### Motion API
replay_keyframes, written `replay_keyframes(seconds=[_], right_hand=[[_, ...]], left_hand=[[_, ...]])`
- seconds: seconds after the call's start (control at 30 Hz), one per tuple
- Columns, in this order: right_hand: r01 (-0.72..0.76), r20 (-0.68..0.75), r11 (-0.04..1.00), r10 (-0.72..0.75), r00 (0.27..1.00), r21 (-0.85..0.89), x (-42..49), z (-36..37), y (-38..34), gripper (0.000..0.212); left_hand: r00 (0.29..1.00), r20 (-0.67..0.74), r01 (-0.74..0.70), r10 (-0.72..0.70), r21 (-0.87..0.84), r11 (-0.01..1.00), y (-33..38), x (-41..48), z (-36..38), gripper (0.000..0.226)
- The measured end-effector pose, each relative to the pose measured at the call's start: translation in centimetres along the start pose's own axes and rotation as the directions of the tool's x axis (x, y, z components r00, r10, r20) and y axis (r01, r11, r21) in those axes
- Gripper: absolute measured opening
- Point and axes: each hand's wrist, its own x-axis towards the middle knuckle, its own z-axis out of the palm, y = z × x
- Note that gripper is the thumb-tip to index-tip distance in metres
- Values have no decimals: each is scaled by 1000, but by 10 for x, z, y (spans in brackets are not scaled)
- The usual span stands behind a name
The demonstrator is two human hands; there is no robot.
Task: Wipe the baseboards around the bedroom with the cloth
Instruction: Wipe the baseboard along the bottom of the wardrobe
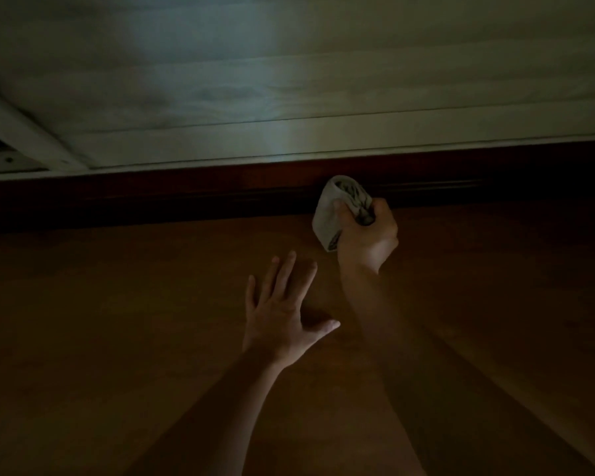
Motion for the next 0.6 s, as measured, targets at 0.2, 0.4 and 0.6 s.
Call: replay_keyframes(seconds=[0.2,0.4,0.6], right_hand=[[-61,-11,997,61,998,40,19,-22,5,27],[-16,77,1000,16,997,11,14,-16,2,24],[-72,52,997,71,996,20,20,-20,4,27]], left_hand=[[1000,-25,2,-2,7,1000,1,1,2,102],[1000,-17,18,-18,1,1000,3,1,0,102],[999,-32,23,-23,-12,1000,-1,0,2,102]])
